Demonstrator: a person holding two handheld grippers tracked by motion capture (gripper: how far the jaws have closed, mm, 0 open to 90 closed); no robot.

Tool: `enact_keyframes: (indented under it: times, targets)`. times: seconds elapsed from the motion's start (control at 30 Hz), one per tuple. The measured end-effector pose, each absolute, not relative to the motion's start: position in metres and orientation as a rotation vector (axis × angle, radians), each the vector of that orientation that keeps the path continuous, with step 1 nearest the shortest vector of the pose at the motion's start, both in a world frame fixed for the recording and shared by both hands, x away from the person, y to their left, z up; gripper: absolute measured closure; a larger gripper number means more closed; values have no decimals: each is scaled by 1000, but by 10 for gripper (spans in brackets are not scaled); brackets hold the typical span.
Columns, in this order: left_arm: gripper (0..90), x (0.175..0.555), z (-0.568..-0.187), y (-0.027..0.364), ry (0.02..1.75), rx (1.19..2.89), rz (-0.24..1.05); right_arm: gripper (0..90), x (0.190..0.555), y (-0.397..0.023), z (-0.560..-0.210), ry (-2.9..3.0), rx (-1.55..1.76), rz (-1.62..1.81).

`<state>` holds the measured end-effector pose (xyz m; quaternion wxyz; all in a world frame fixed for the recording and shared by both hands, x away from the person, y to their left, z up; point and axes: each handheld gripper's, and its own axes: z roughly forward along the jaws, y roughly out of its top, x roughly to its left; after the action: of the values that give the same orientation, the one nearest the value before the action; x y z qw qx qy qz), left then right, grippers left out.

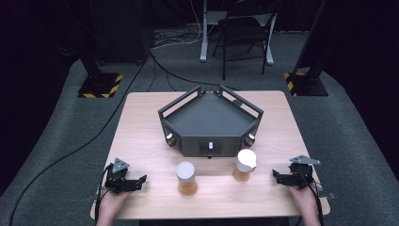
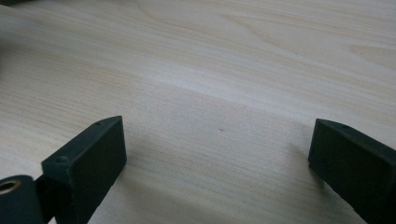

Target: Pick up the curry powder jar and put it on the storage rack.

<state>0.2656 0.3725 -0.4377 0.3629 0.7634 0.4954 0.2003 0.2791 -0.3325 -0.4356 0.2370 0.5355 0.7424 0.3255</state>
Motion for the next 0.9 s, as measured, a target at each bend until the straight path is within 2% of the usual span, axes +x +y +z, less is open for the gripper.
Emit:
enact_keyframes:
  times: [0.43, 0.9]
  targets:
    - [60, 249, -414, 368, 1166, 1917, 550, 30, 279, -332, -436, 2034, 1471, 892]
    - [61, 235, -387, 354, 1030, 1901, 528, 30, 279, -332, -436, 2034, 1471, 892]
